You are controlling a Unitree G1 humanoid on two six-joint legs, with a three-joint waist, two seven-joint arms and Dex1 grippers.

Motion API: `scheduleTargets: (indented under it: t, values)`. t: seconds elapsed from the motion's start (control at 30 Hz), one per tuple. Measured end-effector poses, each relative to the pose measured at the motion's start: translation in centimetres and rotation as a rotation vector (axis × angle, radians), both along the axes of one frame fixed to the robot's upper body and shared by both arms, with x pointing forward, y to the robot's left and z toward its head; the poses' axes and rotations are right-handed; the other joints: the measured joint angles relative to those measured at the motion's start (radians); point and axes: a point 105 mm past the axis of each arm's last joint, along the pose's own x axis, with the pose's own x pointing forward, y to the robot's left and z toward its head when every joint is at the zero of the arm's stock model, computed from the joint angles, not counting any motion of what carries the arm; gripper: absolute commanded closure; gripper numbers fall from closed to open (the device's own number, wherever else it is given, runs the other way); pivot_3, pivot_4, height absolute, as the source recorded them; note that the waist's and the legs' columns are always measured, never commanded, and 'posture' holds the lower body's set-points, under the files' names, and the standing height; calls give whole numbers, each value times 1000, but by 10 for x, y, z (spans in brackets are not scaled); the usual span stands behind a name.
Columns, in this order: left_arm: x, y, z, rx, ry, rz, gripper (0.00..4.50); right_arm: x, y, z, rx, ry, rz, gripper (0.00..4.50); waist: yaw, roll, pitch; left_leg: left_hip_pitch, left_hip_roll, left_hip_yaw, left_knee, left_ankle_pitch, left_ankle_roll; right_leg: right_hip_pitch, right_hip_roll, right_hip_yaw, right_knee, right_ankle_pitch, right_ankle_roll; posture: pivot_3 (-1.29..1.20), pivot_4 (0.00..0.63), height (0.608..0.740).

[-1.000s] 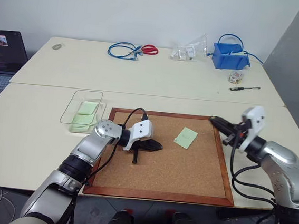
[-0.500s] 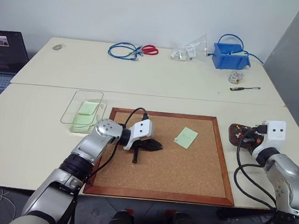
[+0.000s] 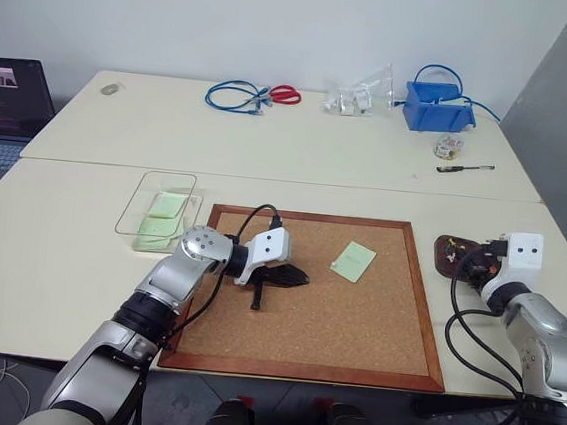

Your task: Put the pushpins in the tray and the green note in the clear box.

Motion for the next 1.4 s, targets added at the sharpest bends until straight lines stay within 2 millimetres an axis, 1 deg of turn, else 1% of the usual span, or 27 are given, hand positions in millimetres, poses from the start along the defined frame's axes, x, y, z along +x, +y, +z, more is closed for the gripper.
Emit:
scheduleTargets:
  t: [0.07,0.13,0.17,0.2,0.63,0.83,1.0,1.27,1.4]
  values:
    - [0,0,0,0,-1,0,4500,0,-1,1,-5,-4,-2,700,0,0,0,0,0,0,0,0,0,0,0,0,0,0,0,0,150,740]
    - [0,0,0,0,-1,0,4500,0,-3,3,-7,-9,-6,364,0,0,0,0,0,0,0,0,0,0,0,0,0,0,0,0,150,740]
    - [0,0,0,0,-1,0,4500,0,-3,3,-9,-12,-8,122,0,0,0,0,0,0,0,0,0,0,0,0,0,0,0,0,150,740]
    - [0,0,0,0,-1,0,4500,0,-3,4,-10,-14,-9,20,0,0,0,0,0,0,0,0,0,0,0,0,0,0,0,0,150,740]
    - [1,1,-1,3,7,3,4500,0,-7,0,-20,-3,-25,20,0,0,0,0,0,0,0,0,0,0,0,0,0,0,0,0,150,740]
    - [1,1,-1,3,7,3,4500,-1,-11,3,-78,-17,-14,20,0,0,0,0,0,0,0,0,0,0,0,0,0,0,0,0,150,740]
    - [1,1,-1,3,7,3,4500,-3,-22,-13,-69,40,-58,20,0,0,0,0,0,0,0,0,0,0,0,0,0,0,0,0,150,740]
    - [1,1,-1,4,7,3,4500,-1,-23,-12,-61,49,-76,20,0,0,0,0,0,0,0,0,0,0,0,0,0,0,0,0,150,740]
    - [0,0,0,3,2,0,4500,0,-22,-10,-53,25,-71,20,0,0,0,0,0,0,0,0,0,0,0,0,0,0,0,0,150,740]
